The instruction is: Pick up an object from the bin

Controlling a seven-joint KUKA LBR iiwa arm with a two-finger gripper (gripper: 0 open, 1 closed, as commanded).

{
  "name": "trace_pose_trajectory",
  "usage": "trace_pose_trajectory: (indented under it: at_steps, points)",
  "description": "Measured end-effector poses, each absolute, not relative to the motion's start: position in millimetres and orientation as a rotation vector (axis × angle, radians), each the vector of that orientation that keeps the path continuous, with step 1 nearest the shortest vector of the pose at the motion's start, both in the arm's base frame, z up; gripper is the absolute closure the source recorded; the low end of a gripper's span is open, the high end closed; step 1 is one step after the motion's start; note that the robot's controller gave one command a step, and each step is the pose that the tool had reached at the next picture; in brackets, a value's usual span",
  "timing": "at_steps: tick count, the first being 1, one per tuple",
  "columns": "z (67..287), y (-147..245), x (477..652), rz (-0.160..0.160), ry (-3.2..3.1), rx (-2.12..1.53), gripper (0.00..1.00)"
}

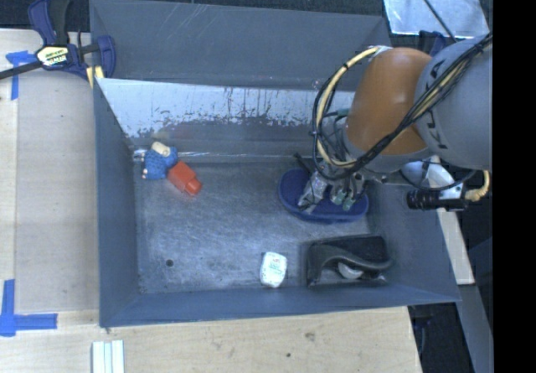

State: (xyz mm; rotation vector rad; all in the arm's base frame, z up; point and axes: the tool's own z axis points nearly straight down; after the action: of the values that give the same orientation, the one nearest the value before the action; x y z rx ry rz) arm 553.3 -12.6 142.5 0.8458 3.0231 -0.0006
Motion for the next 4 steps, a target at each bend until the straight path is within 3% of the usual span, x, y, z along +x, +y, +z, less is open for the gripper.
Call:
trace_pose_trajectory:
  at_steps: [1,2,3,4]
  points:
    - [143,-13,553.3,-0.001,3.024,0.845,0.00]
    - [71,-42,566.3,0.003,2.913,1.156,0.00]
    - [74,-40,567.3,0.007,2.917,1.152,1.00]
    - [181,-41,567.2,0.004,2.923,1.127,1.00]
